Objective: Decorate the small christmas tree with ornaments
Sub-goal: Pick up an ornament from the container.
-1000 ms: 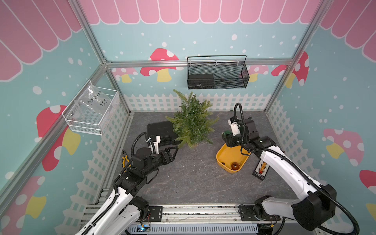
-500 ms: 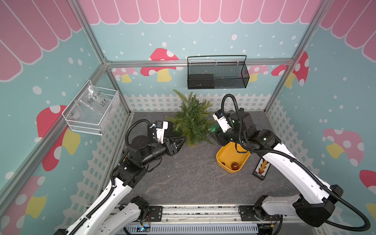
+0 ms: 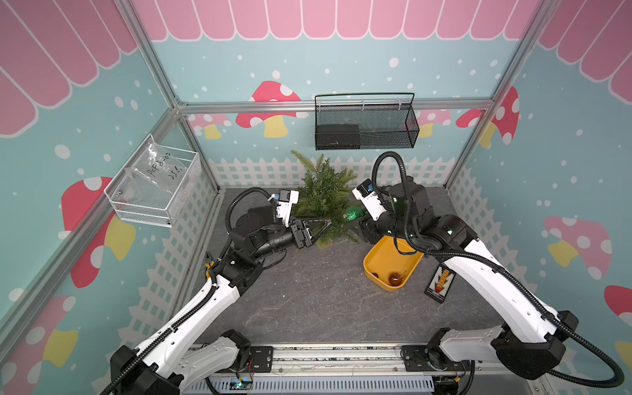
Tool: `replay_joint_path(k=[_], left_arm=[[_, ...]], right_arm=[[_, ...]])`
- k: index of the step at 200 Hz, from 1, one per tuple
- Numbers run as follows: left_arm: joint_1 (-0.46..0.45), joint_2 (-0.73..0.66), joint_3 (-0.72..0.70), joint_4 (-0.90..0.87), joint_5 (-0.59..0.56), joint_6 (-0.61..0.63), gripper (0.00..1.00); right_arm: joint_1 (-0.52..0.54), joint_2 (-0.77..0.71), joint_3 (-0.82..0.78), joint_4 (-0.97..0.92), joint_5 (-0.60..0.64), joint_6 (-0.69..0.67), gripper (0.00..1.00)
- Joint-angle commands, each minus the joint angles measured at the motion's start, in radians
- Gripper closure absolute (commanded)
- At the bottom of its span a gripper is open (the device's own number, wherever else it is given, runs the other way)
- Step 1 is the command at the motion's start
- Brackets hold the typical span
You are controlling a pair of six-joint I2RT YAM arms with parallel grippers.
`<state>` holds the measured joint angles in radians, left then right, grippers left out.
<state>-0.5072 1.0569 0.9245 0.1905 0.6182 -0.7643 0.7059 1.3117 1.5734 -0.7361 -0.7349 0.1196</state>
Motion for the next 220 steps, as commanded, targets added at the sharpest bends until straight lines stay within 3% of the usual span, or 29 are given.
replay_joint_path(k=[1, 32, 54, 155, 189, 220], left_arm=[[-0.007, 0.03, 0.003, 0.178, 0.069, -0.097, 0.2], [-0.021, 0.082, -0.03, 0.361, 0.111, -0.2, 0.19], [-0.05, 0.091, -0.029, 0.358, 0.114, -0.188, 0.24], [-0.068, 0.081, -0.068, 0.383, 0.09, -0.185, 0.63], [-0.067, 0.086, -0.063, 0.39, 0.088, -0.183, 0.86], [-0.066, 0.084, -0.059, 0.374, 0.082, -0.168, 1.0]], right_arm=[[0.014, -0.015, 0.003, 0.063, -0.056, -0.023, 0.48], [0.018, -0.044, -0.03, 0.122, -0.093, -0.013, 0.48], [0.018, -0.046, -0.036, 0.135, -0.092, -0.008, 0.48], [0.018, -0.071, -0.069, 0.191, -0.119, 0.017, 0.48], [0.018, -0.08, -0.085, 0.204, -0.121, 0.023, 0.48], [0.018, -0.092, -0.094, 0.21, -0.108, 0.022, 0.48]])
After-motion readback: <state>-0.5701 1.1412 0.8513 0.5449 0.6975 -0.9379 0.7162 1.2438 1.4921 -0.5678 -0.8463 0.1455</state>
